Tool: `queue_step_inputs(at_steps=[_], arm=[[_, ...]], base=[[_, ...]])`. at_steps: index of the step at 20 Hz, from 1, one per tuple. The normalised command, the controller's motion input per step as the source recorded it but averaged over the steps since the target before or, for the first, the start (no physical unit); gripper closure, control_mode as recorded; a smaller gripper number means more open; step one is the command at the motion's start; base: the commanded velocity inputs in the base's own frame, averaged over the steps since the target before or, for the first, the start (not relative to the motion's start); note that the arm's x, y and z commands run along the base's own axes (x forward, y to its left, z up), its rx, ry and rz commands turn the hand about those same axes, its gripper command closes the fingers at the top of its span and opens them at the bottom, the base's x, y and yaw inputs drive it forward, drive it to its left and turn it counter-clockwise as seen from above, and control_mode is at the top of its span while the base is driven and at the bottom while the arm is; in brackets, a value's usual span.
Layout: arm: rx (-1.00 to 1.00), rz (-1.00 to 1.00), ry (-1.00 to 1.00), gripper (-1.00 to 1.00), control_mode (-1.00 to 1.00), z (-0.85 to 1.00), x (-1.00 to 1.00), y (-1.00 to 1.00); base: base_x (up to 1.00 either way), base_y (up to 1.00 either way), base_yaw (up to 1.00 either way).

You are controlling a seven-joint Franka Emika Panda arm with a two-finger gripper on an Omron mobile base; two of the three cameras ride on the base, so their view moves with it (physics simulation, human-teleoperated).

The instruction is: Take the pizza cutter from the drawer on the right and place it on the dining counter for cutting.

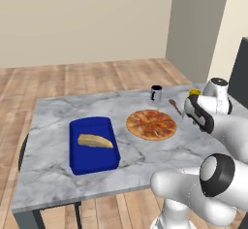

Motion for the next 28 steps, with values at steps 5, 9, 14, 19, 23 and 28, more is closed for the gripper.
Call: queue_step_inputs(at_steps=[5, 9, 14, 19, 23, 28], arm=[[0.00, 0.00, 0.07, 1.00, -1.00, -0.28, 0.42, 0.00], [0.00, 0.00, 0.02, 1.00, -1.00, -0.17, 0.26, 0.00], [0.00, 0.00, 0.01, 1.00, -1.00, -0.07, 0.29, 0.00], [0.00, 0.00, 0.00, 1.00, -1.00, -0.12, 0.33, 0.00], [0.00, 0.00, 0.00, 1.00, -1.00, -0.25, 0.35, -0.02], [0.00, 0.00, 0.00, 1.00, -1.00, -0.39, 0.18, -0.07]], base=[[0.00, 0.00, 0.00], [0.00, 0.00, 0.00], [0.00, 0.00, 0.00], [0.00, 0.00, 0.00], [0.00, 0.00, 0.00], [0.00, 0.00, 0.00]])
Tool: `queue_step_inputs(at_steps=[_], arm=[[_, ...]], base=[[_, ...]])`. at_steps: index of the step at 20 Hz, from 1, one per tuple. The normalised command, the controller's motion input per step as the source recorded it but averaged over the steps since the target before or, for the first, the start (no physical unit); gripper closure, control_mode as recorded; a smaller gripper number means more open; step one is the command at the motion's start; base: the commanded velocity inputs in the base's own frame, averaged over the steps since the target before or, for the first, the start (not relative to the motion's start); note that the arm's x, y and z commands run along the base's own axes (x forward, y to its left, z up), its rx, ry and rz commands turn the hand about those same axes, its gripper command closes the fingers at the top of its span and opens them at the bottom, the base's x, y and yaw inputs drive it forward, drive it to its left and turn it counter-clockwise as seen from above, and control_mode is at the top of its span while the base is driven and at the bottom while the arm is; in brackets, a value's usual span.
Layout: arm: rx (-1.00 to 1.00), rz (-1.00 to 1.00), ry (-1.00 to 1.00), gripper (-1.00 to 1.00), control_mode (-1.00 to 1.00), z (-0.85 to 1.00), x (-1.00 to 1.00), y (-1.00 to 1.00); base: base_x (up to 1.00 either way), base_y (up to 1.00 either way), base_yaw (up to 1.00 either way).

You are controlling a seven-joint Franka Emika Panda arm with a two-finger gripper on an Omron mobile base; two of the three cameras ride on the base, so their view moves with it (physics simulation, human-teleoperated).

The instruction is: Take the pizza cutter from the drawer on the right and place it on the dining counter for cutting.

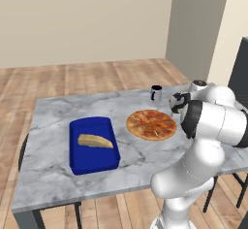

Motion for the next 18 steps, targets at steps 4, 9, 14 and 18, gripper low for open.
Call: queue_step_inputs(at_steps=[4, 9, 14, 18], arm=[[0.00, 0.00, 0.00, 1.00, -1.00, -0.35, 0.11, -0.04], [0.02, 0.00, 0.00, 1.00, -1.00, -0.21, 0.01, -0.03], [0.00, 0.00, 0.00, 1.00, -1.00, -0.06, 0.01, 0.00], [0.00, 0.00, 0.00, -1.00, -1.00, 0.00, 0.00, 0.00]], base=[[0.00, 0.00, 0.00], [0.00, 0.00, 0.00], [0.00, 0.00, 0.00], [0.00, 0.00, 0.00]])
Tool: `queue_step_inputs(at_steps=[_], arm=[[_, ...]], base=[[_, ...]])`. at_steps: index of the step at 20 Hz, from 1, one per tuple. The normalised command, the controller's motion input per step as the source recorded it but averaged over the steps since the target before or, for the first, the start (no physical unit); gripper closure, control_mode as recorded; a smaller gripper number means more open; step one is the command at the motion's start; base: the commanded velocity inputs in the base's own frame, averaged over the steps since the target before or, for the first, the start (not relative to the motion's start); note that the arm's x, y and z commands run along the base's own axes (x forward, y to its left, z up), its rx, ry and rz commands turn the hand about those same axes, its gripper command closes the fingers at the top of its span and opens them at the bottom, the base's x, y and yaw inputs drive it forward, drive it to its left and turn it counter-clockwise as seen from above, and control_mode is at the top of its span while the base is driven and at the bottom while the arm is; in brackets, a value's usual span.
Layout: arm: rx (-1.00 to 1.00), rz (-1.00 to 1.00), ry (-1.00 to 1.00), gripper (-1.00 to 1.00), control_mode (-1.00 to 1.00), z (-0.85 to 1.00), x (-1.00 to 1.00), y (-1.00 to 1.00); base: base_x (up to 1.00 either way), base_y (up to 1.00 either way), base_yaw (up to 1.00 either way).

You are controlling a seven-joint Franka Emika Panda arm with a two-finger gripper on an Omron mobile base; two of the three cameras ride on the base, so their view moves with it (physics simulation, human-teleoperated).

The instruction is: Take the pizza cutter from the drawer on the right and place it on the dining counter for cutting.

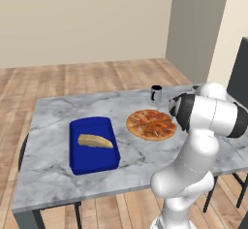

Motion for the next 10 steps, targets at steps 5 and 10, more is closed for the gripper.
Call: queue_step_inputs(at_steps=[5, 10], arm=[[0.00, 0.00, 0.00, -1.00, -1.00, 0.00, 0.00, 0.00], [0.00, 0.00, 0.00, -1.00, -1.00, 0.00, 0.02, 0.00]], base=[[0.00, 0.00, 0.00], [0.00, 0.00, 0.00]])
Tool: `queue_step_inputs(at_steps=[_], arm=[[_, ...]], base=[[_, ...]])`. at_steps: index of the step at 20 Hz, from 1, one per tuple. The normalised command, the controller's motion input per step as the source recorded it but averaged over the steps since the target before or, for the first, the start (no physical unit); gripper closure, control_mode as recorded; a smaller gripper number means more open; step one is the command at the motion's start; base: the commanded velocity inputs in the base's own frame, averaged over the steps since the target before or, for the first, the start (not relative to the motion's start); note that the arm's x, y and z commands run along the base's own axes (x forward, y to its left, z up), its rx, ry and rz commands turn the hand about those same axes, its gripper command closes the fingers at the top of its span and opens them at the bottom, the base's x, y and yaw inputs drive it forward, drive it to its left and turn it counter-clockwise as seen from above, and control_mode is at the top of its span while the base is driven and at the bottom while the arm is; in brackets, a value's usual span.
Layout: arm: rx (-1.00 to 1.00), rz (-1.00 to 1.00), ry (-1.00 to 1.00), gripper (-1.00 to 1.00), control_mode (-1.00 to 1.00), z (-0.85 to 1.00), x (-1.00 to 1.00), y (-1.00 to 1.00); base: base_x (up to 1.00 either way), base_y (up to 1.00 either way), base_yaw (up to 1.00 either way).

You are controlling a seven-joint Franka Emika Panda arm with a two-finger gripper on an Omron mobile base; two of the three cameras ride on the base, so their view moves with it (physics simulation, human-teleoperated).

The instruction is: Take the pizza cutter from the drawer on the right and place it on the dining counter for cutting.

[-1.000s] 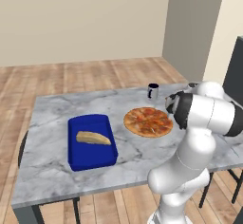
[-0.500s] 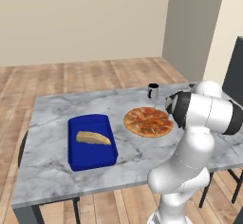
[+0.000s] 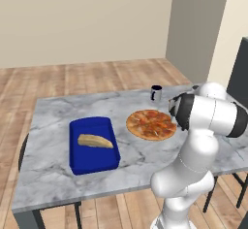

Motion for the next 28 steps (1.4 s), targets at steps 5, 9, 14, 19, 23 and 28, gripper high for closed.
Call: queue_step_inputs(at_steps=[5, 9, 14, 19, 23, 28], arm=[[0.00, 0.00, 0.00, -1.00, -1.00, 0.37, 0.00, 0.00], [0.00, 0.00, 0.00, -1.00, -1.00, 0.72, -0.21, 0.00], [0.00, 0.00, 0.00, -1.00, -1.00, 0.72, -0.56, 0.13], [-0.07, 0.00, 0.00, -1.00, -1.00, 0.42, -0.97, 0.43], [-0.05, 0.00, 0.00, -1.00, -1.00, 0.66, -0.87, 0.48], [-0.01, 0.00, 0.00, -1.00, -1.00, 0.88, -0.62, 0.55]], base=[[0.00, 0.00, 0.00], [0.00, 0.00, 0.00], [0.00, 0.00, 0.00], [0.00, 0.00, 0.00], [0.00, 0.00, 0.00], [0.00, 0.00, 0.00]])
